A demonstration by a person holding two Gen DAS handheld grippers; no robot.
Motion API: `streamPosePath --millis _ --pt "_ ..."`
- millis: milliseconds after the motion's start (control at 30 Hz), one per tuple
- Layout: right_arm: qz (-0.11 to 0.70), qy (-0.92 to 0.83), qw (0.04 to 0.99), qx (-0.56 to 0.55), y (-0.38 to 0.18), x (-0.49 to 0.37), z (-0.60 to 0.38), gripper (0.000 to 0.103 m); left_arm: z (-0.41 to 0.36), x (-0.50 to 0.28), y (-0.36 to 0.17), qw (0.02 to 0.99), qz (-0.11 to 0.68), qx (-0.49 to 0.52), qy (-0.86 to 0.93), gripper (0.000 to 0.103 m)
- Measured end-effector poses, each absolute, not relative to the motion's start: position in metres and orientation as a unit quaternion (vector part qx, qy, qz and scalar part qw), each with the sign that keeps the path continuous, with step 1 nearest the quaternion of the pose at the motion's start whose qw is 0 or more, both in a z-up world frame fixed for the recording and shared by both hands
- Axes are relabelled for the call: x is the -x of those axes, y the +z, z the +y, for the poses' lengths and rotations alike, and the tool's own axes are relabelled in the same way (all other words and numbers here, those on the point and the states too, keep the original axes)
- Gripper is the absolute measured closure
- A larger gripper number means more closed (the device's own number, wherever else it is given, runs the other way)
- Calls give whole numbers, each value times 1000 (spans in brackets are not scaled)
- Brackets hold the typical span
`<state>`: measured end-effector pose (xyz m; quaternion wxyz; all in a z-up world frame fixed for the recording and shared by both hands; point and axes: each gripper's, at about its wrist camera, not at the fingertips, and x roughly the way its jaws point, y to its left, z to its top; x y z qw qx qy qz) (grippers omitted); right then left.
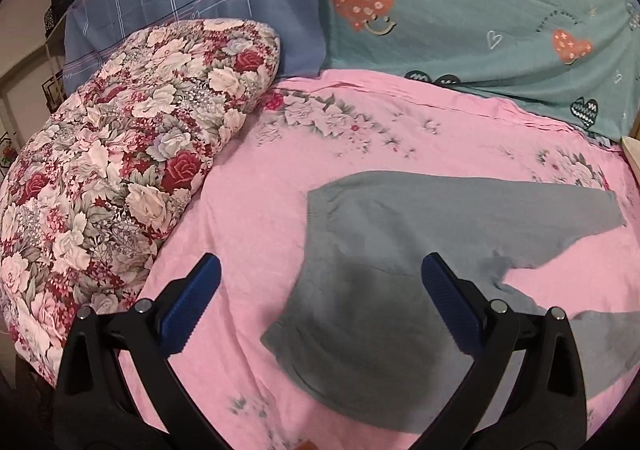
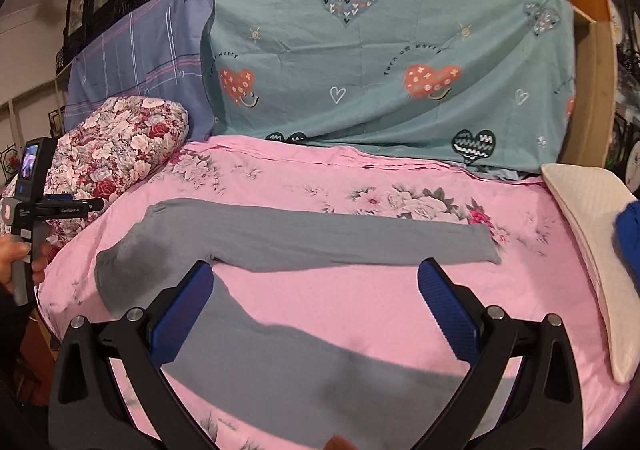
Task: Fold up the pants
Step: 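Move the left gripper to the pants waistband and close on it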
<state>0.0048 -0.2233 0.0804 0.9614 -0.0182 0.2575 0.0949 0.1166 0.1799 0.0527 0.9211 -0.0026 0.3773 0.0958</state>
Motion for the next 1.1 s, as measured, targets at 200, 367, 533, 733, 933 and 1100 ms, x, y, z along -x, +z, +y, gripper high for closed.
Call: streamPosePath --millis 200,367,533,733,933,1100 --pt "307 133 940 62 66 -83 -199 15 206 -185 10 898 425 25 106 4" --pt "332 152 927 92 37 -153 -179 19 221 -229 -21 883 448 51 133 7" --pt "358 166 911 115 2 -230 -174 25 227 -258 -42 870 467 56 147 7" --pt "391 197 884 162 -47 -299 -146 26 227 -282 -67 856 492 55 148 9" --pt "402 235 864 193 -72 -332 -122 28 224 -285 -70 863 488 63 119 24" --pt "430 299 837 159 -78 -342 -122 83 208 -283 -69 872 478 37 95 50"
